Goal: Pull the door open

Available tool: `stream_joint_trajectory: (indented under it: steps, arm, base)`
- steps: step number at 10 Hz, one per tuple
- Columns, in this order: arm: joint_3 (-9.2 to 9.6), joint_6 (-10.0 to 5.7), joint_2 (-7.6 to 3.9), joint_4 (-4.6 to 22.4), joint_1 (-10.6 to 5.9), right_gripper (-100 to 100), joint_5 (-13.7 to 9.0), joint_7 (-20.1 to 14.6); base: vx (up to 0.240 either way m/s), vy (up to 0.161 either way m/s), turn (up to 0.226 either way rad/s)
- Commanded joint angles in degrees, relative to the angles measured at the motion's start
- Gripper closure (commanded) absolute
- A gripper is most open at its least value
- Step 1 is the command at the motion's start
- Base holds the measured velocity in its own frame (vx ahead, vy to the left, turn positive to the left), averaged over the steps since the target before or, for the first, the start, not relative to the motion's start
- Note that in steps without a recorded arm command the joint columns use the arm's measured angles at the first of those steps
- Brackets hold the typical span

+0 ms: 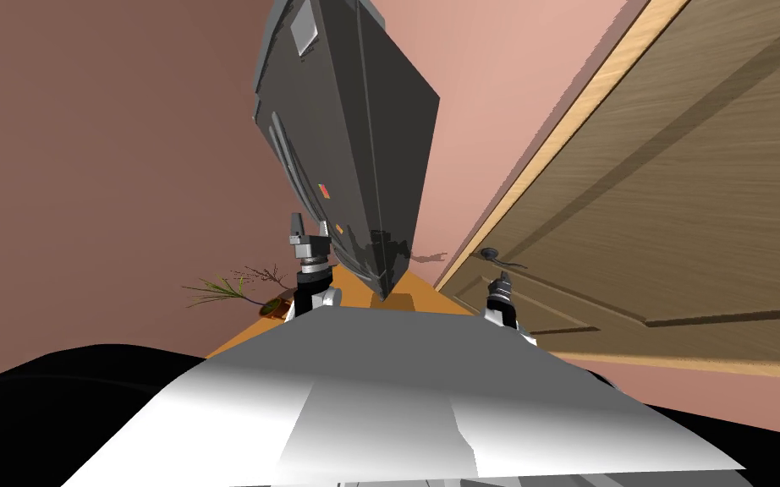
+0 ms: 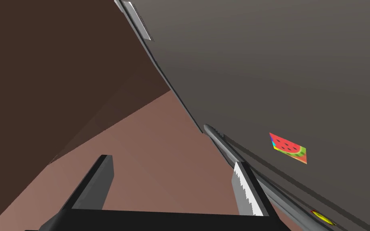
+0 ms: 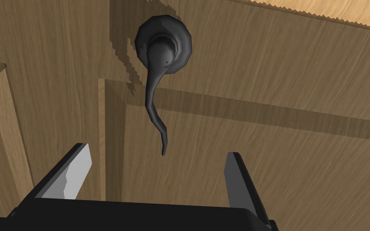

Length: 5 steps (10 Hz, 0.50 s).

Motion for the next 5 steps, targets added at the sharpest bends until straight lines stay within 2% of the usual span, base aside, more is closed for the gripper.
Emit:
stream_joint_trajectory:
  steps: [1, 3, 5]
  arm:
    - [0.04, -0.70, -0.40, 1.93, -0.72, -100, -0.05, -0.35]
    - [-0.43, -0.96, -1.07, 4.76, -1.63, -100, -0.61, -0.60]
    - [-0.53, -1.02, -1.22, 5.41, -1.84, -100, -0.74, -0.66]
  base:
    - [0.012, -0.014, 0.030]
    - [0.021, -0.022, 0.080]
    - [0.021, -0.023, 0.038]
